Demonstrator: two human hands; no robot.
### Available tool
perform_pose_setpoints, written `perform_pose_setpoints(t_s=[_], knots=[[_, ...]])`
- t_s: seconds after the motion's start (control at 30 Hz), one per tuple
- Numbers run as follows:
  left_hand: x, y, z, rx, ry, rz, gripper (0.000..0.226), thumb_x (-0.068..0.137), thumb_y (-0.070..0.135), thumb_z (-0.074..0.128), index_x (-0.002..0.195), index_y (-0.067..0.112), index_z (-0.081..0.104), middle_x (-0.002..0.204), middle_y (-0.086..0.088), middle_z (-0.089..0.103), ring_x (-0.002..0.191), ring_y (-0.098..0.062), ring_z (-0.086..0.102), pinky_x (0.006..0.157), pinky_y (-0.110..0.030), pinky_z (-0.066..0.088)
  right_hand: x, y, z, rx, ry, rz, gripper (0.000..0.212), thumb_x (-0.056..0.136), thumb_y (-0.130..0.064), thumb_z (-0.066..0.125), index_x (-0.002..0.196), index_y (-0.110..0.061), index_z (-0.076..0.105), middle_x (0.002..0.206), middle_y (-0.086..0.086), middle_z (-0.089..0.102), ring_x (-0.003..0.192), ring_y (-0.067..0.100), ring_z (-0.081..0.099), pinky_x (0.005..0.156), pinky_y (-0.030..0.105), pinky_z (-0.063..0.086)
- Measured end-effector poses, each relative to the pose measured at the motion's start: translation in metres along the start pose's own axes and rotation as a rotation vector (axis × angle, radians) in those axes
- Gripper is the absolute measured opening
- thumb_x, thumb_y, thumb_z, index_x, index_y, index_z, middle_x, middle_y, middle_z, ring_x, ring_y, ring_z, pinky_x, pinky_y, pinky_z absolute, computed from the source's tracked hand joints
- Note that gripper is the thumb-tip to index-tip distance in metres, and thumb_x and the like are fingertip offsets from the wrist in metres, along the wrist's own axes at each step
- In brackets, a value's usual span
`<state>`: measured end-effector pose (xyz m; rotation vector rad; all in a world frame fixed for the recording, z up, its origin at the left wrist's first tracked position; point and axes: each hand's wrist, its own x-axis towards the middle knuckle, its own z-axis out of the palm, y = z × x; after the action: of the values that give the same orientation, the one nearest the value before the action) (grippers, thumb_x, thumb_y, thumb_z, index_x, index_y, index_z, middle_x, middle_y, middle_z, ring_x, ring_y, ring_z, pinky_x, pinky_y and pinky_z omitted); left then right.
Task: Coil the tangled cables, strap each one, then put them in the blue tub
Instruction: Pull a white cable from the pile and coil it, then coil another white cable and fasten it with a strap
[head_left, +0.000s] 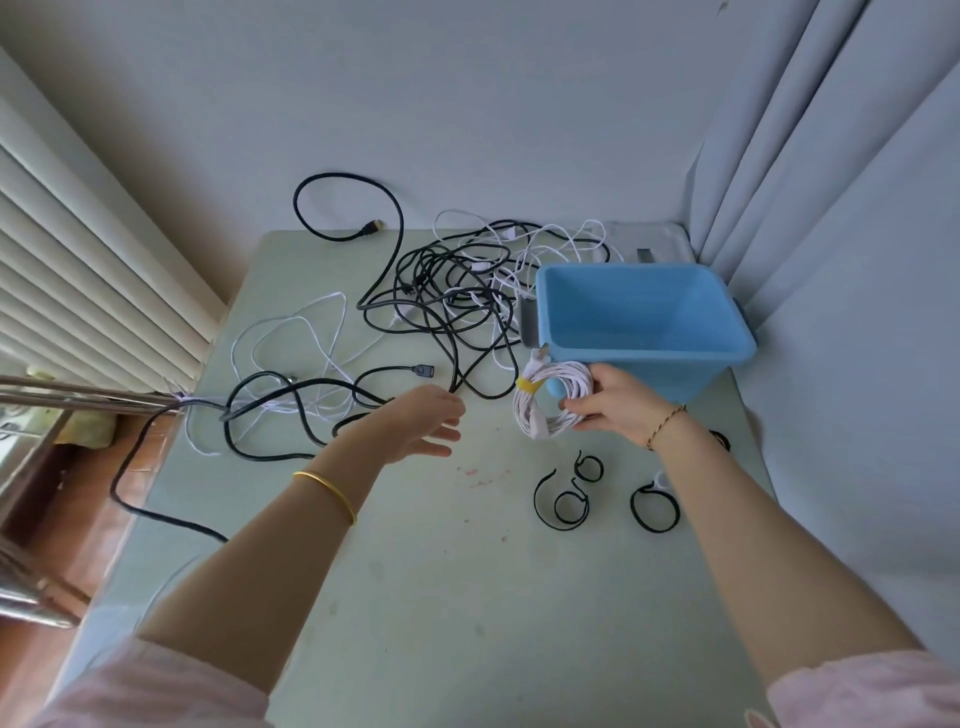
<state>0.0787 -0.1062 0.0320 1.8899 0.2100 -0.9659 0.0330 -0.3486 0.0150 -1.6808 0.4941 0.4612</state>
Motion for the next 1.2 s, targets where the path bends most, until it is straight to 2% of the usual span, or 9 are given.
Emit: perform_pose_setpoints(t_s=[0.13,0.27,0.47,0.53,0.6,0.83,0.93,1.07,1.2], knots=[[-0.011,-0.014,-0.013,-0.031,0.048,0.015,0.022,0.096,0.01,0.049,0.118,0.005,0.053,0.113,-0.014,0.057,0.094,-0.023,0.061,0.078,-0.035,0.056,-0.007,0.007,0.013,0.021,-0.064,0.044,0.042,0.085,0.008,0.06,0.124,-0.005,0.051,0.116,0.021,0.058,0.103,0.03,0.062,0.092,0.045,0.051],[-0.032,-0.043,-0.039,-0.025,0.147,0.032,0.016,0.096,0.005,0.046,0.104,0.006,0.06,0.094,-0.009,0.061,0.076,-0.016,0.061,0.07,-0.029,0.055,-0.019,0.009,0.05,0.05,-0.118,0.051,0.038,0.086,0.008,0.059,0.121,-0.006,0.051,0.097,0.011,0.062,0.086,0.022,0.063,0.081,0.037,0.055],[-0.063,-0.124,-0.083,0.05,0.472,-0.013,0.026,0.088,-0.008,0.044,0.073,0.011,0.053,0.078,-0.011,0.055,0.061,-0.017,0.049,0.054,-0.024,0.046,-0.044,0.026,0.149,-0.049,-0.291,0.115,0.018,0.087,0.005,0.058,0.096,-0.009,0.052,0.08,0.009,0.059,0.072,0.019,0.06,0.075,0.037,0.056],[-0.067,-0.156,-0.099,0.171,0.64,-0.053,0.016,0.084,-0.006,0.049,0.085,0.008,0.058,0.1,-0.019,0.059,0.076,-0.029,0.055,0.065,-0.029,0.05,-0.051,0.038,0.176,-0.087,-0.332,0.152,0.019,0.086,0.005,0.059,0.095,-0.01,0.049,0.08,0.009,0.058,0.071,0.019,0.06,0.075,0.04,0.056],[-0.075,-0.187,-0.11,0.32,0.718,-0.148,0.028,0.083,-0.001,0.054,0.109,0.007,0.058,0.122,-0.02,0.05,0.106,-0.036,0.051,0.088,-0.037,0.045,-0.057,0.049,0.198,-0.11,-0.352,0.183,0.021,0.086,0.006,0.059,0.095,-0.009,0.047,0.082,0.009,0.057,0.072,0.02,0.06,0.075,0.042,0.055],[-0.095,-0.256,-0.107,0.628,0.517,-0.342,0.083,0.076,0.031,0.076,0.139,0.001,0.03,0.14,-0.021,0.033,0.131,-0.039,0.034,0.106,-0.043,0.033,-0.067,0.064,0.239,-0.104,-0.333,0.211,0.021,0.086,0.006,0.058,0.096,-0.008,0.046,0.086,0.011,0.058,0.076,0.023,0.061,0.079,0.047,0.054],[-0.09,-0.269,-0.105,0.676,0.59,-0.262,0.055,0.085,0.018,0.064,0.13,-0.003,0.038,0.131,-0.022,0.047,0.122,-0.037,0.047,0.094,-0.039,0.041,-0.072,0.065,0.247,-0.118,-0.345,0.203,0.022,0.087,0.006,0.057,0.1,-0.008,0.045,0.085,0.01,0.057,0.074,0.022,0.061,0.073,0.044,0.055],[-0.093,-0.279,-0.108,0.712,0.567,-0.155,0.006,0.085,0.007,0.055,0.09,0.004,0.057,0.099,-0.017,0.065,0.093,-0.034,0.062,0.066,-0.031,0.041,-0.077,0.067,0.254,-0.144,-0.354,0.203,0.021,0.087,0.005,0.058,0.095,-0.01,0.045,0.083,0.01,0.059,0.073,0.021,0.062,0.071,0.042,0.056],[-0.101,-0.275,-0.12,0.649,0.563,-0.094,0.01,0.086,0.008,0.05,0.093,0.005,0.056,0.082,-0.011,0.058,0.087,-0.033,0.062,0.062,-0.03,0.04,-0.08,0.069,0.262,-0.152,-0.351,0.208,0.024,0.087,0.005,0.057,0.104,-0.007,0.046,0.085,0.01,0.058,0.076,0.022,0.062,0.075,0.045,0.056]])
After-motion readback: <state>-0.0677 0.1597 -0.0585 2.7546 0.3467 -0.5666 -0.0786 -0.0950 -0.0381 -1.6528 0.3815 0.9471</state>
